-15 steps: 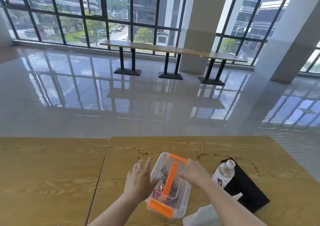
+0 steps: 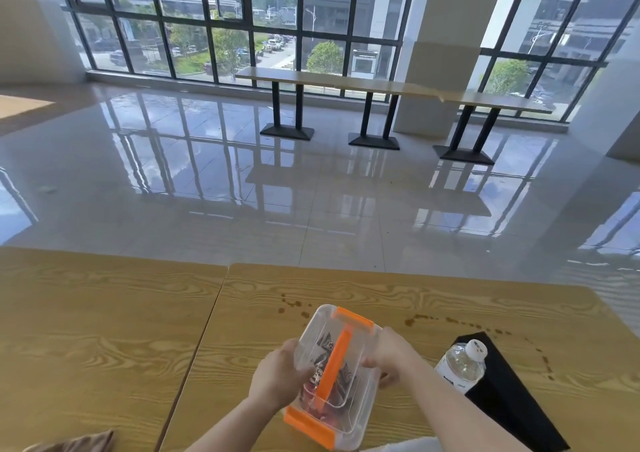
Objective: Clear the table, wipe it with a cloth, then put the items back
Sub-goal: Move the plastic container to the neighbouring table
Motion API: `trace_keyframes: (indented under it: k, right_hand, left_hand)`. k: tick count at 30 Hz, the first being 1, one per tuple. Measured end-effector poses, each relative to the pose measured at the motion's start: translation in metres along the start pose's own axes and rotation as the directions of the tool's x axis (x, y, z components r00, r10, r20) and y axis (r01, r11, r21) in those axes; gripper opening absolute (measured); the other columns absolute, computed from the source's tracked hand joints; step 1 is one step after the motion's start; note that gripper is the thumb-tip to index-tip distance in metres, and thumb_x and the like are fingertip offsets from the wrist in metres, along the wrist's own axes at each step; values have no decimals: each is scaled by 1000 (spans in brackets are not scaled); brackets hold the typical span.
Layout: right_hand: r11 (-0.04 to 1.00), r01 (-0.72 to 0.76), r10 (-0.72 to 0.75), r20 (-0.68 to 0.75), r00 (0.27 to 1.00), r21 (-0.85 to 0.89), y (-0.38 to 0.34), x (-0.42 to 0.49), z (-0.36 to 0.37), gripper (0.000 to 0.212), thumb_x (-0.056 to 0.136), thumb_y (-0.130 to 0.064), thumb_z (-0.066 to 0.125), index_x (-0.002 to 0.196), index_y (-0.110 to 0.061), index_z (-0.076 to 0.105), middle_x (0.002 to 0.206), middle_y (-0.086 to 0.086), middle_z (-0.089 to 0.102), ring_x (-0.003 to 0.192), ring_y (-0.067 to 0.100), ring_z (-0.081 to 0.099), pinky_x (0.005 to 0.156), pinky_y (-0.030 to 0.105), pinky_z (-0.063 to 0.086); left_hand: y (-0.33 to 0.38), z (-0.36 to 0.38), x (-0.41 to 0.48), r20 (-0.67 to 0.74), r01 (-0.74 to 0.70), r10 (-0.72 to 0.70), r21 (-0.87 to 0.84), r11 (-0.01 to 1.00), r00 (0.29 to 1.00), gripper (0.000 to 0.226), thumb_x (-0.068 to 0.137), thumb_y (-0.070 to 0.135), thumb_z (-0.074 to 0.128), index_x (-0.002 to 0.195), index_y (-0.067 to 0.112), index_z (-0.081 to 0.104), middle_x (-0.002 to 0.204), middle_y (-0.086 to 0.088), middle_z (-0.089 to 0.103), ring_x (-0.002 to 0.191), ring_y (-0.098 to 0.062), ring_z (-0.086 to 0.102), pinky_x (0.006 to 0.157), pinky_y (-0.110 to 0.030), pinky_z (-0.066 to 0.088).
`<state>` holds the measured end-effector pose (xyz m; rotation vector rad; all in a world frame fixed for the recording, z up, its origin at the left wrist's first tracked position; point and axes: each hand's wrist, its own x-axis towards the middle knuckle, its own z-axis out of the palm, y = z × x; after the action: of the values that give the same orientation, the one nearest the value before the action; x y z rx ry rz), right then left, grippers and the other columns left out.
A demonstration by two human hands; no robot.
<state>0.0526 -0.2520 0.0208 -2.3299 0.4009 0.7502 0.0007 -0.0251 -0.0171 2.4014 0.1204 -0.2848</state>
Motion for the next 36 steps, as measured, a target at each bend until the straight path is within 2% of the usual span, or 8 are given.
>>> trace_keyframes:
  k: [6,10,13,15,18,20,31,36]
  right_hand:
    - [976,180,-180,9,984,-123,-25,16,-6,63,84,-18,77,137,-21,44,116,2,58,87,19,68,65,41,63]
    - [955,278,-276,35,961,-108,-55,22,0,66,84,-17,76,141,-25,43,108,1,65,84,17,70,68,38,62]
    - [942,318,-316,32,948,-107,-80,19,14,70,84,-19,78,143,-22,39,102,-5,61,73,5,64,45,12,48]
    - [938,337,-336,22,942,-87,-98,19,25,69,84,-19,78,142,-18,39,97,-7,56,69,4,61,39,7,41]
    - [937,343,-340,46,939,-70,-129,16,43,72,85,-15,77,144,-18,35,99,1,57,76,17,69,58,27,61]
    - [932,357,-354,59,934,-63,-148,15,58,73,86,-14,76,145,-21,34,103,2,57,80,21,70,61,36,62]
    - [865,490,-484,80,871,-111,-253,23,143,76,87,-14,74,150,-25,34,124,0,52,84,18,67,65,37,62]
    - [847,517,-503,130,855,-123,-297,34,186,72,88,-14,73,148,-25,35,122,1,55,85,19,67,69,40,62]
  left_hand:
    - [-6,-13,1,-65,80,-84,-52,995,994,51,79,47,73,124,29,58,79,15,67,72,-2,66,68,-26,56]
    - [-15,-37,-1,-142,94,-102,-61,994,985,48,80,44,74,122,28,59,75,11,70,65,-3,68,65,-30,58]
    - [-30,-58,-5,-183,110,-123,-79,991,975,46,80,41,75,121,27,60,73,9,72,60,-2,68,62,-30,59]
    - [-42,-74,-7,-228,126,-139,-71,990,964,46,79,41,76,120,28,61,72,11,70,60,0,67,59,-26,57]
    - [-64,-97,-7,-271,143,-158,-75,987,950,51,77,44,76,123,28,61,71,14,67,62,2,65,57,-20,52]
    - [-82,-112,-6,-277,155,-174,-90,984,945,51,77,46,76,123,30,60,73,13,67,64,0,66,60,-25,55]
    - [-181,-185,8,-373,227,-253,-113,967,893,52,75,53,75,121,32,61,70,17,63,64,0,63,56,-24,49]
    - [-227,-207,5,-413,292,-330,-154,944,849,54,77,53,75,124,31,59,69,19,61,65,1,61,57,-24,49]
